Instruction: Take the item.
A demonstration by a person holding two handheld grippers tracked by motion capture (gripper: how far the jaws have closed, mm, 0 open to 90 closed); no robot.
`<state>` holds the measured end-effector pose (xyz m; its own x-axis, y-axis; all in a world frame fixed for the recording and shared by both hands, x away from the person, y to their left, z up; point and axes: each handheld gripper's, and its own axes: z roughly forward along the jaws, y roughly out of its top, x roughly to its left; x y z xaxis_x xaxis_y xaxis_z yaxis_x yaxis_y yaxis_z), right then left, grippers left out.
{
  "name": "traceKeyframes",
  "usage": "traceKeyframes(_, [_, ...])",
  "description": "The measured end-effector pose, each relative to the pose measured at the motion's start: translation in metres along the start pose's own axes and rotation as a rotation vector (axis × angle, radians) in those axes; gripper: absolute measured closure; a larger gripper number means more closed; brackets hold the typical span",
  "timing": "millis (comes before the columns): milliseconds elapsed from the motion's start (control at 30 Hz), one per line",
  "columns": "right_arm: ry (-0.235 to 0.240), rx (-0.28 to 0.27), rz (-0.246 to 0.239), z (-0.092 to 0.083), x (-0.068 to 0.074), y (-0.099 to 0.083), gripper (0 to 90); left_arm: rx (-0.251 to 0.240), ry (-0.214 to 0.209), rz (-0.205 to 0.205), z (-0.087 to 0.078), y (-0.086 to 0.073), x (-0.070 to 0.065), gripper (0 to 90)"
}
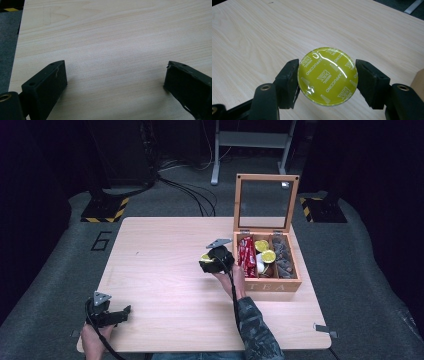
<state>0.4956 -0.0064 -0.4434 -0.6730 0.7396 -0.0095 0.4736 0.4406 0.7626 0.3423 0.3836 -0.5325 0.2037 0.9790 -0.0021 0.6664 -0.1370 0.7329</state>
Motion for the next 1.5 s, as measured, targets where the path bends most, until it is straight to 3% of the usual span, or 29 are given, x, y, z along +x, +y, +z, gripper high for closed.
traceKeyframes(900, [0.038,0.068,0.053,0.049,0.011,-0.007,37.5,-0.004,0.002,0.002,0.0,0.0,0.0,4.2])
traceKeyframes(1000, [0.039,0.068,0.065,0.053,0.013,-0.008,37.5,-0.004,0.001,0.002,0.0,0.0,0.0,4.2])
traceKeyframes(1067, [0.042,0.093,0.099,0.055,0.016,-0.01,37.5,-0.004,0.001,0.002,0.0,0.0,0.0,4.2])
traceKeyframes(1133, [0.045,0.088,0.052,0.059,0.013,-0.011,37.5,-0.003,0.0,0.001,0.0,0.0,0.0,4.2])
traceKeyframes(1367, [0.032,0.119,0.083,0.066,0.019,-0.014,37.4,-0.004,0.001,0.001,0.0,0.0,0.0,4.2])
traceKeyframes(1433, [0.02,0.107,0.045,0.067,0.018,-0.014,37.4,-0.004,0.002,0.002,0.0,0.0,0.0,4.2])
traceKeyframes(1500, [0.015,0.102,0.045,0.067,0.02,-0.014,37.4,-0.005,0.001,0.002,0.0,0.0,0.0,4.2])
